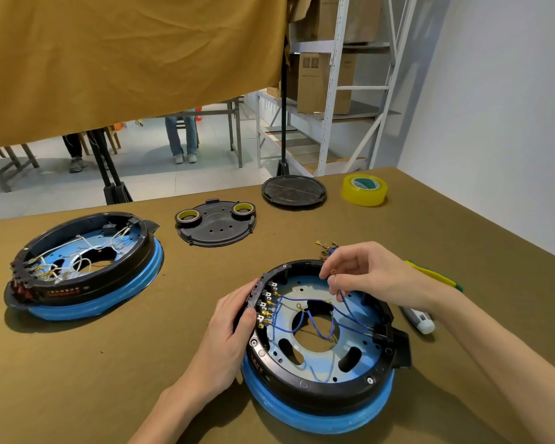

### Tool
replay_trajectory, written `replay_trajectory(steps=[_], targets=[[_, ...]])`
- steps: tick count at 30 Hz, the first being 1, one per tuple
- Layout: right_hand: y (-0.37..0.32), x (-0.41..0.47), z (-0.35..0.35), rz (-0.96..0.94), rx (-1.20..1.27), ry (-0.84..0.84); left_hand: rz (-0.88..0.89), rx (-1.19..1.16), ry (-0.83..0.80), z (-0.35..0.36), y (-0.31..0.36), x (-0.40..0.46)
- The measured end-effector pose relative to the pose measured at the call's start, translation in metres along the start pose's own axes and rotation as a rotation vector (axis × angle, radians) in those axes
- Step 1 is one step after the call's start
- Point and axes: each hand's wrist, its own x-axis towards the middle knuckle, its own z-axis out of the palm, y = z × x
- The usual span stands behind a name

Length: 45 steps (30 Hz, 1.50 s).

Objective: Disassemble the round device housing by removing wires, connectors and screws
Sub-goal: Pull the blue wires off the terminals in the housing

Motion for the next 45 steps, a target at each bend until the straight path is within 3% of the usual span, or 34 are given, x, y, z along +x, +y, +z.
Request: replay_trajectory(steps=[4, 10, 16, 22, 26, 37, 45], targets=[[-0.001, 0.005, 0.009, 0.013, -0.056, -0.055, -0.007, 0.004, -0.005, 0.0, 0.0, 0.0], [-0.023, 0.02, 0.038, -0.015, -0.14, -0.008, -0.007, 0.005, -0.001, -0.001, 0.0, 0.0], [-0.036, 0.033, 0.08, 0.041, -0.55, -0.161, -0.007, -0.01, -0.002, -0.001, -0.001, -0.001], [-0.021, 0.027, 0.079, 0.021, -0.712, -0.075, 0.016, 0.0, 0.011, -0.001, 0.0, -0.001], [-0.011, 0.026, 0.085, -0.018, -0.694, -0.032, 0.015, -0.003, 0.005, 0.0, -0.004, 0.0], [-0.01, 0.038, 0.095, 0.132, -0.525, 0.014, 0.012, 0.0, 0.018, 0.0, -0.009, 0.001], [-0.008, 0.042, 0.099, 0.127, -0.532, 0.076, 0.017, 0.007, 0.016, 0.001, -0.007, 0.001]])
